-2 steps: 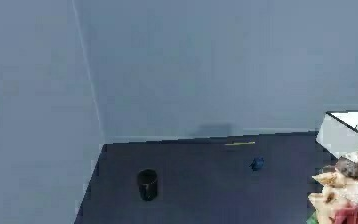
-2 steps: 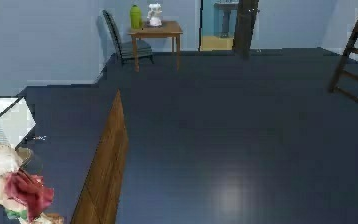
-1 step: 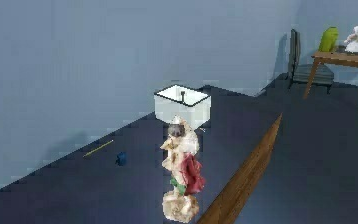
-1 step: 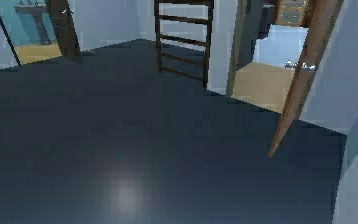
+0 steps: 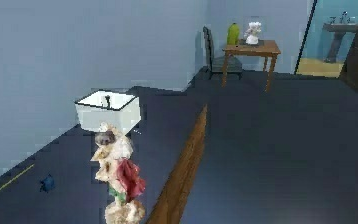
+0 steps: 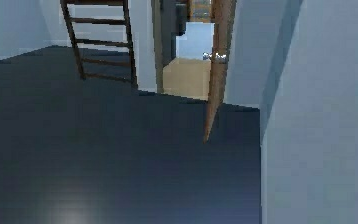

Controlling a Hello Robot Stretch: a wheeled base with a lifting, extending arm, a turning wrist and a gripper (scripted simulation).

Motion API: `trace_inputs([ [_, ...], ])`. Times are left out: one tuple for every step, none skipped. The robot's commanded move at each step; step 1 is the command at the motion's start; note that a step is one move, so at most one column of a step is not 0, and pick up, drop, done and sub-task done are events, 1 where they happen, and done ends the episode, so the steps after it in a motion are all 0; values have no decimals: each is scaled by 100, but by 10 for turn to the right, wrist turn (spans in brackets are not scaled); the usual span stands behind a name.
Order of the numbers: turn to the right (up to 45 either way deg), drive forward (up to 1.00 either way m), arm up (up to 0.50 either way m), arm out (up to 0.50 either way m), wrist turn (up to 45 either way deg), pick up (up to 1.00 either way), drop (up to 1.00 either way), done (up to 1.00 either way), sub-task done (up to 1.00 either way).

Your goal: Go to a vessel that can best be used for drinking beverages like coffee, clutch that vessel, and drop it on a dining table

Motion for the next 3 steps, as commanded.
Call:
trace_inputs([
  [0,10,0,0,0,0,0,0,0],
  [-450,0,0,0,0,0,0,0,0],
  [-450,0,0,0,0,0,0,0,0],
])
